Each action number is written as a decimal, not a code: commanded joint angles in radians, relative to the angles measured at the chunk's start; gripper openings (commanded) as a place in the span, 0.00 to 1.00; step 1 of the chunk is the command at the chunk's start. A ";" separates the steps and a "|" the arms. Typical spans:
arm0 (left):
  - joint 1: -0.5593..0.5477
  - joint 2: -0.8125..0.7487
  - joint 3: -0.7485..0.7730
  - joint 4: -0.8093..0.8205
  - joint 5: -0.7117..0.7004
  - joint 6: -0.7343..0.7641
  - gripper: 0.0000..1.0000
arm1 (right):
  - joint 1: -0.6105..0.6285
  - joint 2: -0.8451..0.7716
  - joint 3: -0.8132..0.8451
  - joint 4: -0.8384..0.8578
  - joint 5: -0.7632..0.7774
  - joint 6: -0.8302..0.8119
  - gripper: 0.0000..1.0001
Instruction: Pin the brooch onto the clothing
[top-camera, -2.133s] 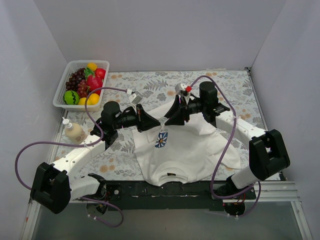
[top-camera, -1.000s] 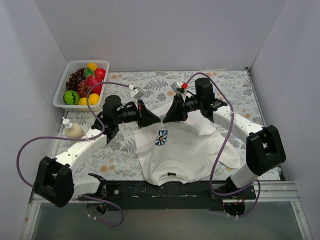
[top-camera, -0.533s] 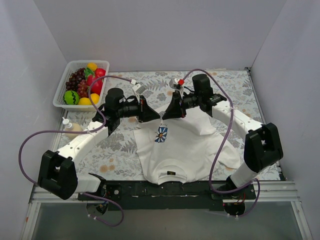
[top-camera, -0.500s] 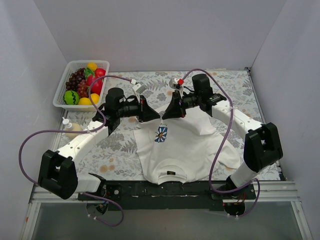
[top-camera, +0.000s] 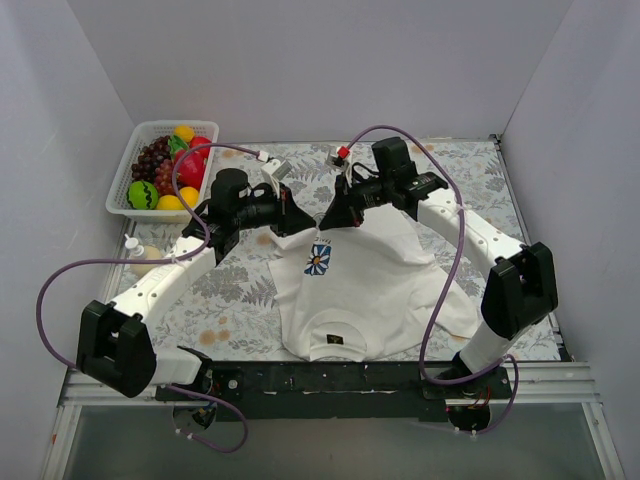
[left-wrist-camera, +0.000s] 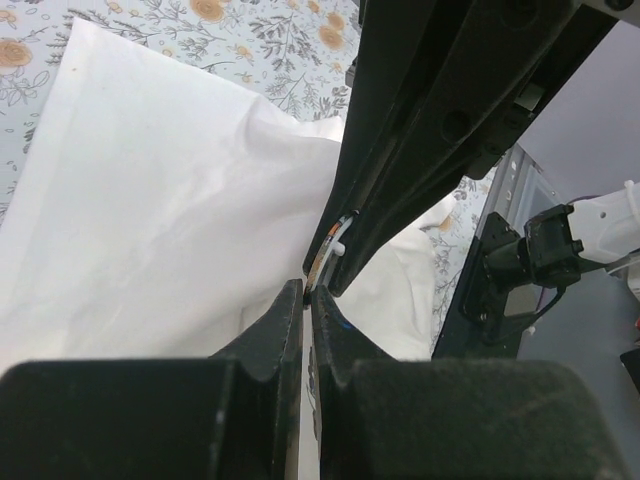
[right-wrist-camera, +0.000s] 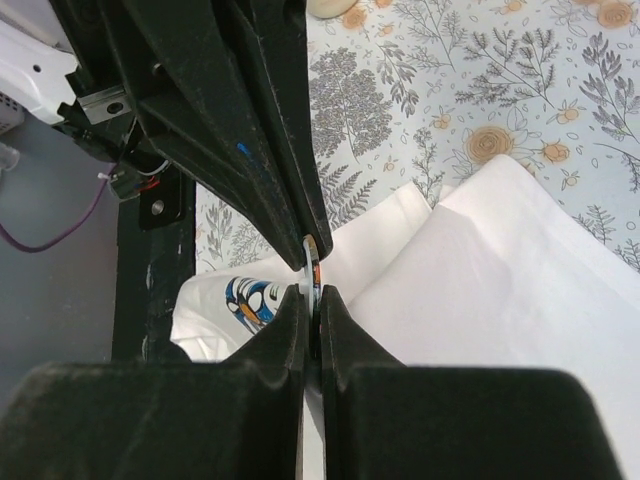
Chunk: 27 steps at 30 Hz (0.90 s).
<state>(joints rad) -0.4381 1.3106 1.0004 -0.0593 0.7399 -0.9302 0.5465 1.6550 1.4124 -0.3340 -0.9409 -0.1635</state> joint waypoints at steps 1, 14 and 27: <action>-0.063 -0.068 0.093 0.092 0.145 -0.030 0.00 | 0.043 0.054 0.054 -0.002 0.194 0.016 0.01; -0.067 -0.165 0.047 0.098 0.125 -0.028 0.00 | 0.040 -0.003 0.016 0.095 0.343 0.182 0.01; -0.068 -0.269 -0.078 0.193 0.029 -0.082 0.00 | 0.001 -0.150 -0.176 0.374 0.248 0.206 0.01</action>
<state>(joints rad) -0.4625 1.1374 0.9203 0.0109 0.6441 -0.9428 0.5880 1.4994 1.2774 -0.1081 -0.8223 0.0570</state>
